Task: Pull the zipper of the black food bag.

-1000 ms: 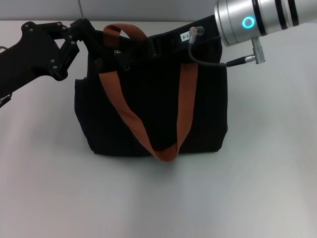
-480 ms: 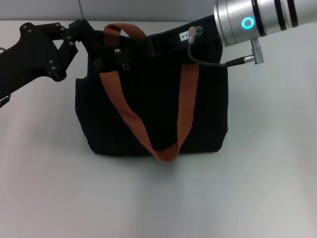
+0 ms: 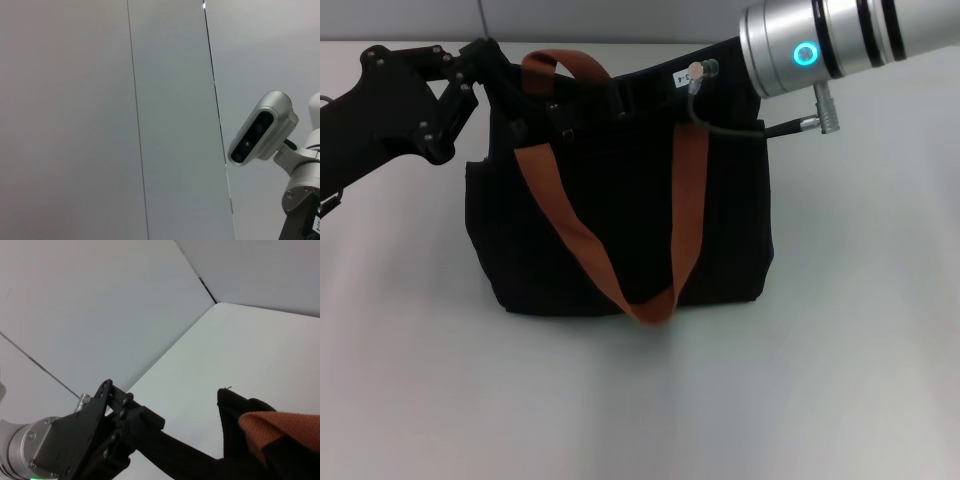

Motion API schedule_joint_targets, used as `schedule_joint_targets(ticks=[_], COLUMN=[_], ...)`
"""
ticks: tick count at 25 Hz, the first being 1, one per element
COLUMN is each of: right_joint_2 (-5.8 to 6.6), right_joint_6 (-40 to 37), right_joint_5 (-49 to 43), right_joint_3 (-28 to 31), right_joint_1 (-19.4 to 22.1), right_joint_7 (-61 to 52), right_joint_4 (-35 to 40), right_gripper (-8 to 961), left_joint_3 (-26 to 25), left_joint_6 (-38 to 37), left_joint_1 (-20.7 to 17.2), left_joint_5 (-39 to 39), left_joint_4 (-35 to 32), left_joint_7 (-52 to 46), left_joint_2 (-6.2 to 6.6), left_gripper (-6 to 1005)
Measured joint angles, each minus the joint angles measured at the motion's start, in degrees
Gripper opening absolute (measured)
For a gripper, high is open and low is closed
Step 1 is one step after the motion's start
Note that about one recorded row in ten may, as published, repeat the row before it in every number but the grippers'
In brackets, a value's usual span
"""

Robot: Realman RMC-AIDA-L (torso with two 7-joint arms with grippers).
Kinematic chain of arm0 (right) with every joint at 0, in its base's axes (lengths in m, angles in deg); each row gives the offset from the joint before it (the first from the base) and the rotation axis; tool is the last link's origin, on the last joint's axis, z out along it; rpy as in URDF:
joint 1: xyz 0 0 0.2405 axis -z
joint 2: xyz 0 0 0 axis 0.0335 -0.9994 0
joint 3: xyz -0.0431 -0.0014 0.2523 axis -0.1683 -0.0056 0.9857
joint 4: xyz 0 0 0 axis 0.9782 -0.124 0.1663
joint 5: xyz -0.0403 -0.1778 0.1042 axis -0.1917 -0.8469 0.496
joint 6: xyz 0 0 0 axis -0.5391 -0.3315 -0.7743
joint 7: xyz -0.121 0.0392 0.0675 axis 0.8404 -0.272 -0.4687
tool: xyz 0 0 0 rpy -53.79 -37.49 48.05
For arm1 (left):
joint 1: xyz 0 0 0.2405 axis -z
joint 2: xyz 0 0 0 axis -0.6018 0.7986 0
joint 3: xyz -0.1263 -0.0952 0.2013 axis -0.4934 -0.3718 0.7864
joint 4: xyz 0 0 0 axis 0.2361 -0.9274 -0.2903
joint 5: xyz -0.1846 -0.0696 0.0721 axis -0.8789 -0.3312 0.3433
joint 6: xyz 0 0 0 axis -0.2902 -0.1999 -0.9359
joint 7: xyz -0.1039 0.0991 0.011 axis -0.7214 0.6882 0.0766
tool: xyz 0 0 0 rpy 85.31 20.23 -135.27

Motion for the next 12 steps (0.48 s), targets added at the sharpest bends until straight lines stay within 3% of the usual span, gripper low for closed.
schedule_joint_targets(ticks=[12], right_joint_2=[0.05], right_joint_6=[0.8], right_joint_5=[3.9], right_joint_3=[-2.6], right_joint_1=[0.1], right_joint_7=[0.8], right_joint_4=[-0.5], right_gripper=[280], left_joint_3=[-0.1], left_joint_6=[-0.1], left_joint_1=[0.0], left_joint_5=[-0.1], left_joint_4=[0.0], left_joint_7=[0.0], left_joint_2=[-0.17], left_gripper=[20])
